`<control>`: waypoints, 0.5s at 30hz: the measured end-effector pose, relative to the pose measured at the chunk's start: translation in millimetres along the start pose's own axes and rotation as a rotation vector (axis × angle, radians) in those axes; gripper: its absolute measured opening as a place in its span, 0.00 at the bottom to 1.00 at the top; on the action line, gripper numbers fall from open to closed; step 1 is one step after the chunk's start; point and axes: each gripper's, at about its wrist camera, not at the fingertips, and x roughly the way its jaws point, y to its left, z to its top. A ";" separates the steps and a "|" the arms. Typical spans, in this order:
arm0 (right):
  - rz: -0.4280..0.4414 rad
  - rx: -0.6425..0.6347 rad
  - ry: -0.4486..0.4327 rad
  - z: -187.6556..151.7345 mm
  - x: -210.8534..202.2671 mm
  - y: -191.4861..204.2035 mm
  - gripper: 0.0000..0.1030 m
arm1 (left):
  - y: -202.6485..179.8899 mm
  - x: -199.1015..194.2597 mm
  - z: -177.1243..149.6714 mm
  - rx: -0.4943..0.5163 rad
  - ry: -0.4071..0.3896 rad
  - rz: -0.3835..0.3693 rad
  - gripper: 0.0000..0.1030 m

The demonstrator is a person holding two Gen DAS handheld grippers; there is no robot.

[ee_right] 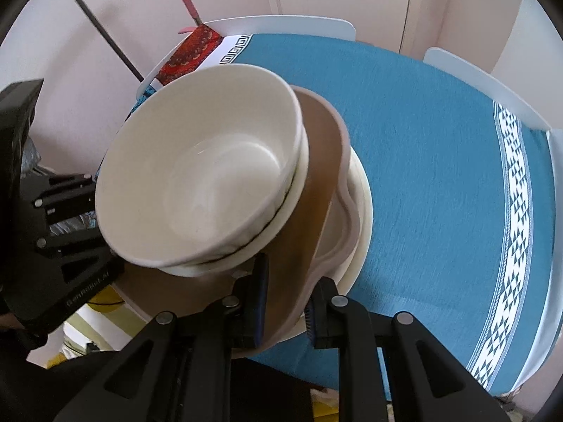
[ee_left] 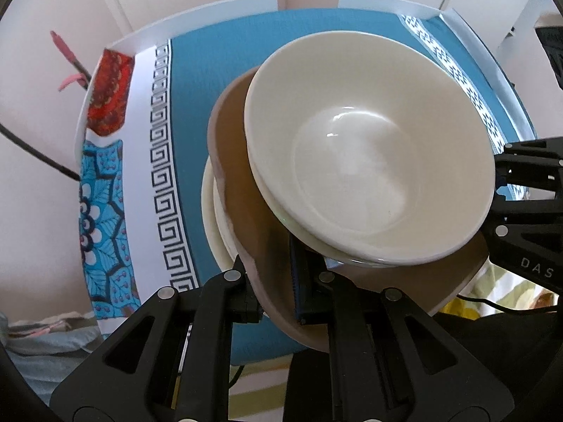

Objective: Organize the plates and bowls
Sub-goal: 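Lift the basin with its nested bowls and carry it over the duck-print plates, then lower the basin onto the duck-print plate stack and open both grippers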

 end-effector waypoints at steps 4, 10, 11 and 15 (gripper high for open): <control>0.012 0.014 0.020 3.3 -0.8 -1.1 0.16 | 0.5 2.8 4.1 -0.006 0.040 -0.019 0.14; 0.011 0.036 0.042 10.4 1.9 -2.6 0.16 | -6.2 6.3 7.0 0.045 0.078 -0.007 0.18; 0.012 0.038 0.044 11.2 1.7 -2.9 0.16 | -6.5 6.7 7.8 0.045 0.085 -0.008 0.19; 0.019 0.039 0.057 11.7 -1.1 -3.2 0.16 | -6.4 7.5 9.8 0.048 0.109 -0.019 0.20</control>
